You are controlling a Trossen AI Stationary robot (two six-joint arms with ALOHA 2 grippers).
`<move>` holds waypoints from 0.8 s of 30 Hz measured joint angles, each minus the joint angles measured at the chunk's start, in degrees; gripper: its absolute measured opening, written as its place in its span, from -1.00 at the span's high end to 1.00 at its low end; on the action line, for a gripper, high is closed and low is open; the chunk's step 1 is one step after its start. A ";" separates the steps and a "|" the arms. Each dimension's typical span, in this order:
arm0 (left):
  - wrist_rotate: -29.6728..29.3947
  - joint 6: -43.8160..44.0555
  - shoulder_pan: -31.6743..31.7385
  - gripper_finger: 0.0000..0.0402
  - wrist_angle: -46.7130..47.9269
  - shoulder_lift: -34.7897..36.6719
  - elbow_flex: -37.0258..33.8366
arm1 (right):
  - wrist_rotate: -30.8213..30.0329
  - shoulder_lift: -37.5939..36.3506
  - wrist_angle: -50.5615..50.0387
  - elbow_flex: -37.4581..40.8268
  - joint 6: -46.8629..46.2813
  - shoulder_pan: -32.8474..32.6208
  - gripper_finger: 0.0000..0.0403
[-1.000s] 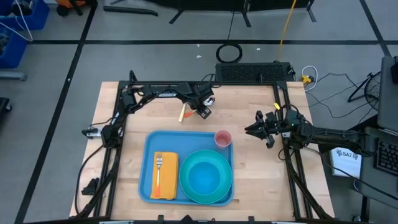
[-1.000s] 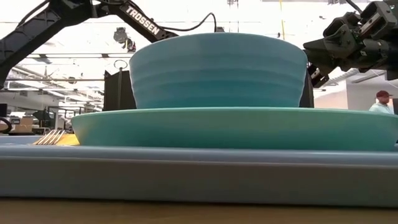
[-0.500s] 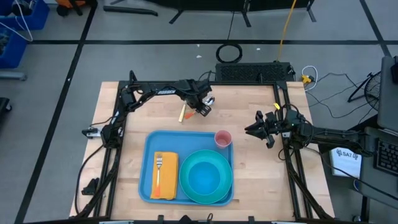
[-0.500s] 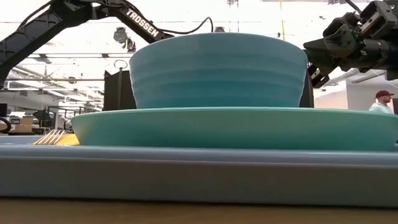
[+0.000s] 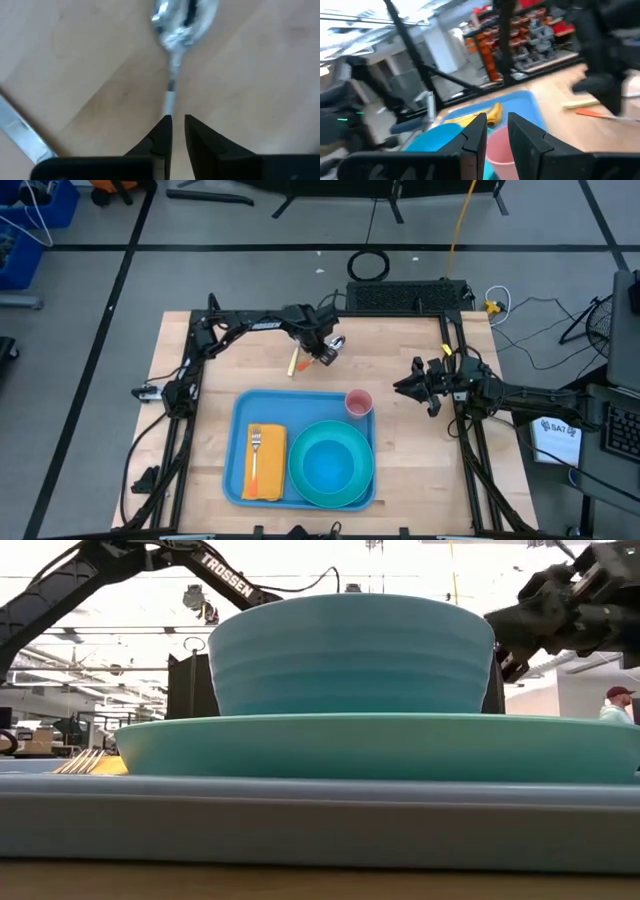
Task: Set up tray
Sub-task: Put the orange spoon on the yellow napkin to the right of the orange fork
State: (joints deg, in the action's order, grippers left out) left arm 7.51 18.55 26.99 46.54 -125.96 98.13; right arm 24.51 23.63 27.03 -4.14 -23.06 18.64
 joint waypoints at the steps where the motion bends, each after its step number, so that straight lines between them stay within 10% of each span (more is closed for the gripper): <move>1: 1.33 -0.47 -0.11 0.74 -0.35 0.55 0.00 | -1.24 0.31 -2.67 -1.10 0.19 0.13 0.66; 10: 0.17 -9.77 -7.18 0.86 -20.00 10.14 -1.27 | -21.54 15.52 -41.27 -29.36 10.85 2.05 0.66; 15: 3.26 -12.23 -8.83 0.98 -38.69 18.94 -11.73 | -19.86 29.02 -51.09 -42.41 15.14 8.02 0.66; 24: -0.06 -5.00 -8.78 0.90 -75.60 39.26 -51.51 | -1.25 52.73 -52.05 -54.39 18.20 24.12 0.66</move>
State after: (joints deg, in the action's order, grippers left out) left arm 7.46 13.54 18.21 -29.05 -86.70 46.62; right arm 23.26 76.35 -25.02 -58.53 -4.86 42.75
